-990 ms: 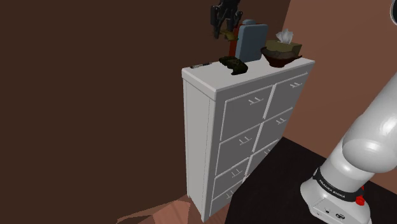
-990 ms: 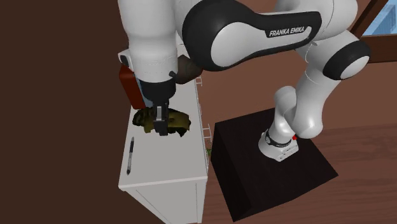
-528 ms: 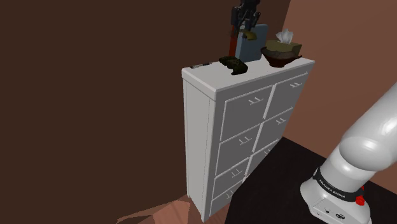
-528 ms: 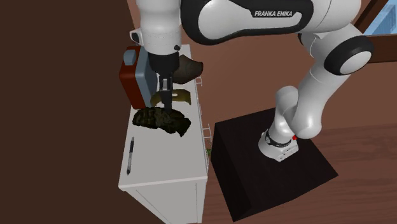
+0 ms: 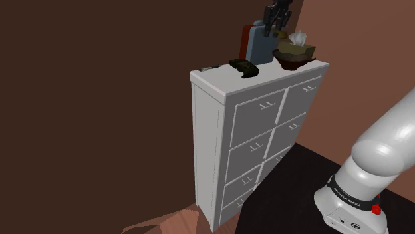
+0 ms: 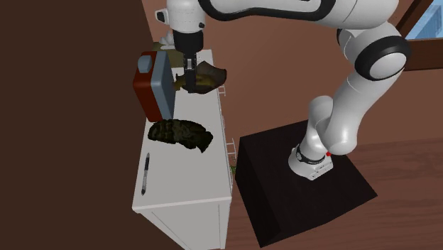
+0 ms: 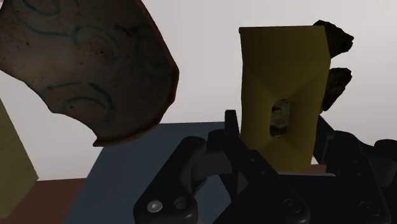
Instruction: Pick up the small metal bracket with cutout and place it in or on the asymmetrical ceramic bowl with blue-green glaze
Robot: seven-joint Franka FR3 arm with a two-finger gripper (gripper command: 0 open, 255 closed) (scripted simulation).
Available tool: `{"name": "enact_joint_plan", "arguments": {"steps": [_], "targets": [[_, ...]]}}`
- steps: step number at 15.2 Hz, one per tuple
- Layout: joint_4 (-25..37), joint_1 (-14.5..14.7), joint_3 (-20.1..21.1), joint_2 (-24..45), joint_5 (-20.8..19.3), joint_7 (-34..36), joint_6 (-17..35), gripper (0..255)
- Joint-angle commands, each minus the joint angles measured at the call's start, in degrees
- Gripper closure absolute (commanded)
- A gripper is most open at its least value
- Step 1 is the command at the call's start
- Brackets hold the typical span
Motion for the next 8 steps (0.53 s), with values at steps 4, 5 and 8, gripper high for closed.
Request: {"name": "enact_joint_plan", "arguments": {"steps": [4, 5, 8], "targets": [[1.3, -3.1, -4.2, 1.0, -0.1, -7.3, -1.2, 255], [1.9, -3.7, -5.1, 1.5, -0.1, -8.8, -1.5, 255], [4.2, -5.6, -7.6, 3.3, 0.2, -13.2, -2.6, 255]]}}
